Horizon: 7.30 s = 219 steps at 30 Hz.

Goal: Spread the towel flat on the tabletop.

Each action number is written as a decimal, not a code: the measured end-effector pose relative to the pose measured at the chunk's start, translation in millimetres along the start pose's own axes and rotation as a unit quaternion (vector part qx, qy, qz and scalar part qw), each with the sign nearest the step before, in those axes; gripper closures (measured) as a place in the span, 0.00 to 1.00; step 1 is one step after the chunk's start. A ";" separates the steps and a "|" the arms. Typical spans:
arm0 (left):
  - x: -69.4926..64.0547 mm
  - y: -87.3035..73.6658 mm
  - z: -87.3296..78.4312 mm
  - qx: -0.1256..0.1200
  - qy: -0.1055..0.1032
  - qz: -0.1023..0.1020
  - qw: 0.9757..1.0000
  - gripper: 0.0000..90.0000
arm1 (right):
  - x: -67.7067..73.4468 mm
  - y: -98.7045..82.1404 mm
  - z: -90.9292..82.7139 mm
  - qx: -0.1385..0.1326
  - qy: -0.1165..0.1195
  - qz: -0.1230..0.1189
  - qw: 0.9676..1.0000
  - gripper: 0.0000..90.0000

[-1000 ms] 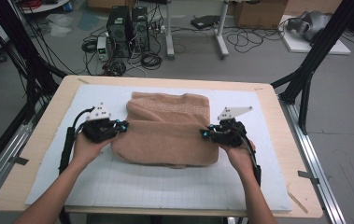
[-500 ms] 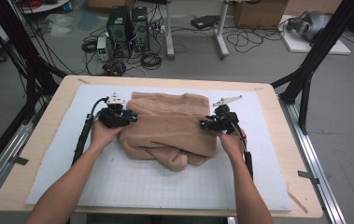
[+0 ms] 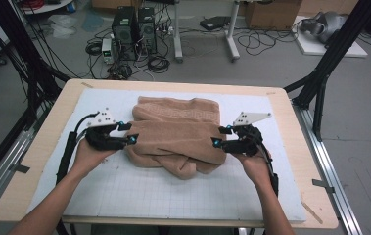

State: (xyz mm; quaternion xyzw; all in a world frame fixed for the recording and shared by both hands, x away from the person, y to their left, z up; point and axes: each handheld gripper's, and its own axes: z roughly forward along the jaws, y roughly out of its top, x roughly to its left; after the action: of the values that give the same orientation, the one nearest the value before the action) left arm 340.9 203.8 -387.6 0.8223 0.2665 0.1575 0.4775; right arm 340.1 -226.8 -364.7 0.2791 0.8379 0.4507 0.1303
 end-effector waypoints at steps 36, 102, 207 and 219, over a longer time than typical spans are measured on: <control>54.1 23.8 70.4 0.068 0.085 -0.057 0.992 0.94 | -73.7 2.2 65.5 0.106 -0.048 0.056 0.992 0.91; 33.1 17.8 97.1 0.070 0.099 -0.052 0.991 0.93 | -61.1 -23.2 55.7 0.104 -0.051 0.052 0.992 0.95; -22.6 -20.1 53.5 0.163 -0.024 0.041 0.985 0.88 | 22.2 -42.8 57.6 0.134 0.036 -0.061 0.988 0.89; 10.5 11.1 55.0 0.060 0.081 0.007 0.995 0.95 | -18.1 9.1 53.2 0.097 -0.021 -0.047 0.994 0.94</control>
State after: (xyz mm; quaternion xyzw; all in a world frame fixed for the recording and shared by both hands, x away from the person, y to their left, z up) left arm 380.8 166.9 -405.1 0.8356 0.3078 0.2109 0.4032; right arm 383.0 -197.0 -387.6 0.2597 0.8869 0.3550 0.1410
